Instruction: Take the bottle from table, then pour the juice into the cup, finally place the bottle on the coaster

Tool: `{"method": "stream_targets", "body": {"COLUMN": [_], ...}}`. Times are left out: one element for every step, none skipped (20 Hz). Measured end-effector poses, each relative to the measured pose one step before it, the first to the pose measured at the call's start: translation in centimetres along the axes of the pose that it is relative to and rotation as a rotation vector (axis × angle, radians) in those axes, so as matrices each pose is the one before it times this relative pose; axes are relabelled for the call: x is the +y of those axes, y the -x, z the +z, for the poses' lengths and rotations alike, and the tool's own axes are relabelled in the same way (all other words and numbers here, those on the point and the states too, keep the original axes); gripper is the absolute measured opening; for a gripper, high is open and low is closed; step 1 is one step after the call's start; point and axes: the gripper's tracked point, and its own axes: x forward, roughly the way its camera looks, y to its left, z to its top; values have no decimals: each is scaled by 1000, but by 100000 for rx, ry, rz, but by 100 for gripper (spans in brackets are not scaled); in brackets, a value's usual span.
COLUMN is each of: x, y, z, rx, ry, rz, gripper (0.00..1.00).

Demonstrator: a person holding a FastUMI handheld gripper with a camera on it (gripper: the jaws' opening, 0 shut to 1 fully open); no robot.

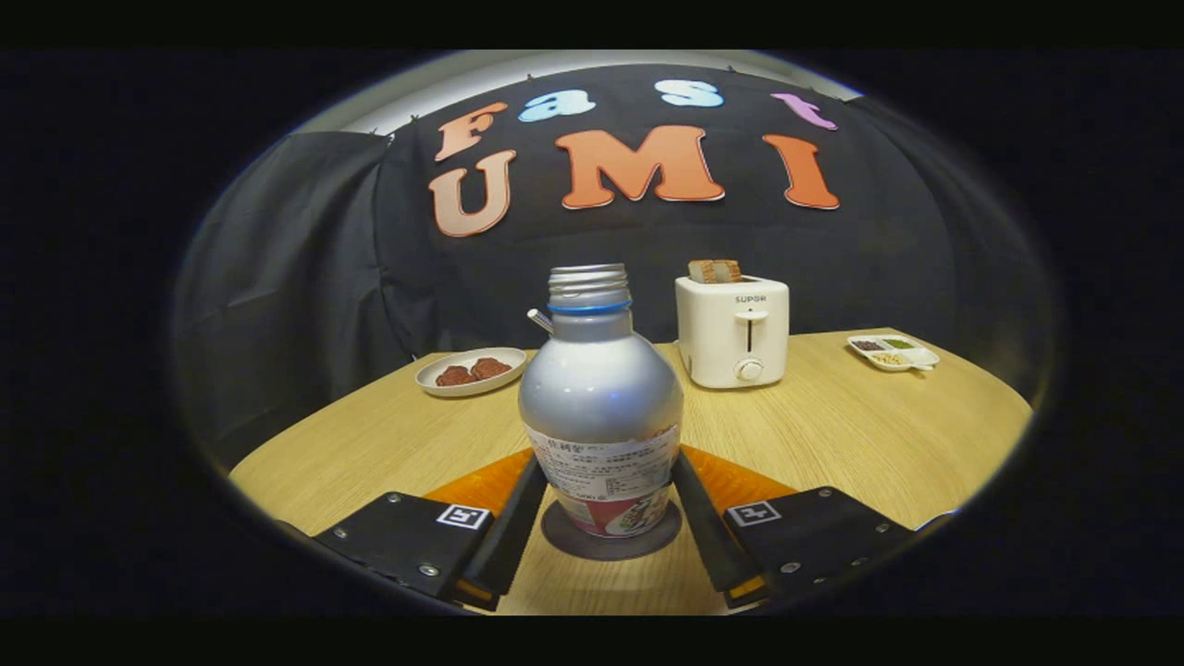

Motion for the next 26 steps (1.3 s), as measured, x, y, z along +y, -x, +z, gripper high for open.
{"method": "stream_targets", "body": {"x": [-35, -43, 38, 116, -7, 67, -30, 42, 111, 9, 189, 269, 0, 82, -49, 64, -62, -130, -70, 43, 87, 35, -37, -45, -116, -6], "y": [-112, -33, -24, -122, 38, 64, 99, 93, 39, 129, 155, 73, 209, 195, 108, 408, 520, 887, 1006, 1026, 1091, 1148, 1180, 1211, 1090, 1205], "z": [-290, -297, 268, -62, -61, -70, 1, -11, -87, -26, -38, -90, -45, -129, -706, -599, -254, 267, 579, 712, 598, 713, 798, 854, 1002, 952], "rx": [522, 774, -966, 148, -119, 12, -12, 245, 262, 235, 421, 445, 359, 1129, 2520, 3171, 1177, -571, -1330, -1938, -2065, -2124, -2450, -2392, -2653, -2932], "ry": [405, 89, 307, 310, 261, 334, 224, -239, -202, -80, -338, -512, 274, -161, -683, -1046, -633, -425, -301, -532, -265, -173, -365, -706, -1135, -1032], "rz": [-345, -41, -459, 53, -232, -13, -195, 73, 131, -23, 551, 777, -40, 199, 220, 278, 353, -30, 406, 669, 1143, 963, 1192, 778, 302, 980], "gripper": [78, 78, 78, 78, 78, 78, 78, 78, 78, 78, 78, 78, 78, 80, 80, 81, 82, 82, 83, 83, 83, 83, 83, 83, 83, 83]}}
